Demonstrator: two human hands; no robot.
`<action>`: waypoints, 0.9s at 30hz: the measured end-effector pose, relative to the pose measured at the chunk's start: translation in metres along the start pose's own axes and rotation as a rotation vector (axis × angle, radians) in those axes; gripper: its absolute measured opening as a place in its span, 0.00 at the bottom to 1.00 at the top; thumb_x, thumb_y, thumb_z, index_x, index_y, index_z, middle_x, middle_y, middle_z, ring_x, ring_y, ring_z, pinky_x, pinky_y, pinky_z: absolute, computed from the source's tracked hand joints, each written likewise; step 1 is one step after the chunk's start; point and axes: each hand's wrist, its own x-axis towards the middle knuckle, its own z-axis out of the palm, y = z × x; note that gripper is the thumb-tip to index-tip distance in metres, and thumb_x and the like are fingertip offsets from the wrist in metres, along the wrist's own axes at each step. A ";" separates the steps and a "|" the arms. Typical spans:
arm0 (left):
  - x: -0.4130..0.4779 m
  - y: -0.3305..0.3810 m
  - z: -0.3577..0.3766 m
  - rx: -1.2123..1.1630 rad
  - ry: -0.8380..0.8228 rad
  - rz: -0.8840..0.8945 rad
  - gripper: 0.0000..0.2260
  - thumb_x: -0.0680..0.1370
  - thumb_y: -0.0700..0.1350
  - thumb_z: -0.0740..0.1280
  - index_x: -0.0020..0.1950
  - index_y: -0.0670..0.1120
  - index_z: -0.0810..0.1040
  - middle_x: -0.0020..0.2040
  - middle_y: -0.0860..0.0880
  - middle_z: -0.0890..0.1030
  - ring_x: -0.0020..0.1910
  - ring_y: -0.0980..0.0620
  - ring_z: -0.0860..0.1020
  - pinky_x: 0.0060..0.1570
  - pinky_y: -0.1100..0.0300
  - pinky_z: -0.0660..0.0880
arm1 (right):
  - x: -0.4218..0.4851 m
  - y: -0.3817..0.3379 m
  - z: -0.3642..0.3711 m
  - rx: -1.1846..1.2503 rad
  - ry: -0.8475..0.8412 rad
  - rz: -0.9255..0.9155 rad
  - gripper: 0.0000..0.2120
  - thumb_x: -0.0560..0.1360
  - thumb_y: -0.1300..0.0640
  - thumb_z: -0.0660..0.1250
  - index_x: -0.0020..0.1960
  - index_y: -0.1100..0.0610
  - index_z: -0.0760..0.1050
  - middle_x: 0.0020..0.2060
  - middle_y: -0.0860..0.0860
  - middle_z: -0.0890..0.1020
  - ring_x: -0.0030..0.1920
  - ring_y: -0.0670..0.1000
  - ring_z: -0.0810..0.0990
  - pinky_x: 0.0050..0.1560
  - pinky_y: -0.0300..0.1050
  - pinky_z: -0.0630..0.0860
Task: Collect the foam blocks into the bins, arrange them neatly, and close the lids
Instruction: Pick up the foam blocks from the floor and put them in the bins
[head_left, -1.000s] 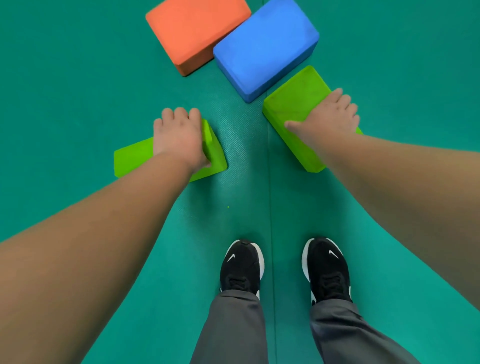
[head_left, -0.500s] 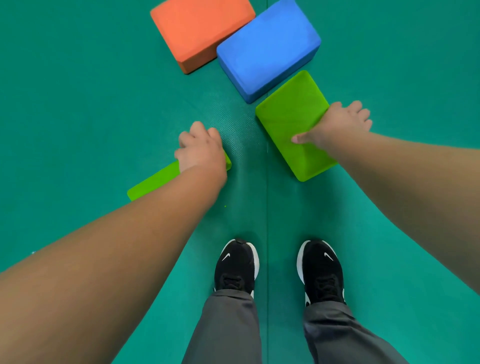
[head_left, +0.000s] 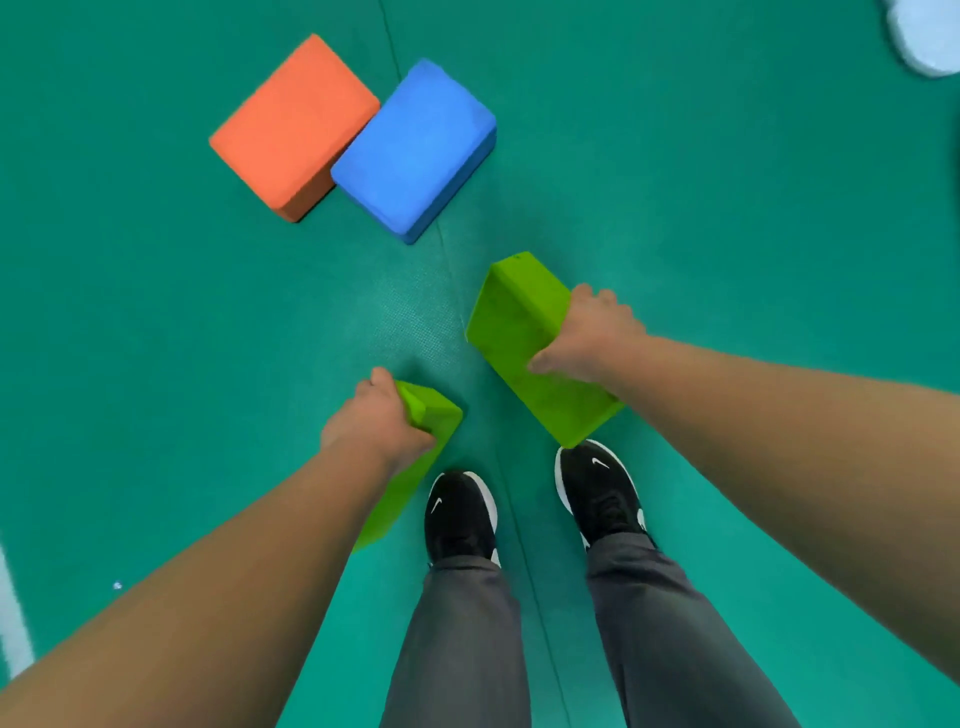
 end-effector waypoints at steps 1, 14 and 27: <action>-0.010 0.012 -0.005 0.009 -0.006 0.029 0.31 0.69 0.59 0.77 0.57 0.48 0.61 0.61 0.44 0.74 0.62 0.40 0.78 0.55 0.48 0.76 | -0.013 0.015 -0.002 0.025 -0.008 0.022 0.49 0.61 0.38 0.81 0.72 0.56 0.63 0.65 0.58 0.71 0.66 0.64 0.75 0.63 0.58 0.75; -0.127 0.205 -0.003 0.111 -0.046 0.355 0.32 0.69 0.61 0.77 0.58 0.47 0.63 0.57 0.47 0.75 0.52 0.43 0.75 0.45 0.52 0.72 | -0.167 0.236 0.048 0.503 -0.004 0.409 0.45 0.60 0.38 0.83 0.65 0.56 0.64 0.64 0.59 0.77 0.63 0.62 0.80 0.57 0.55 0.77; -0.273 0.384 0.174 0.270 -0.098 0.422 0.35 0.69 0.62 0.80 0.58 0.45 0.63 0.55 0.45 0.75 0.59 0.40 0.78 0.51 0.52 0.73 | -0.294 0.483 0.173 0.964 0.059 0.668 0.47 0.62 0.37 0.82 0.69 0.56 0.63 0.63 0.57 0.77 0.61 0.63 0.79 0.55 0.55 0.77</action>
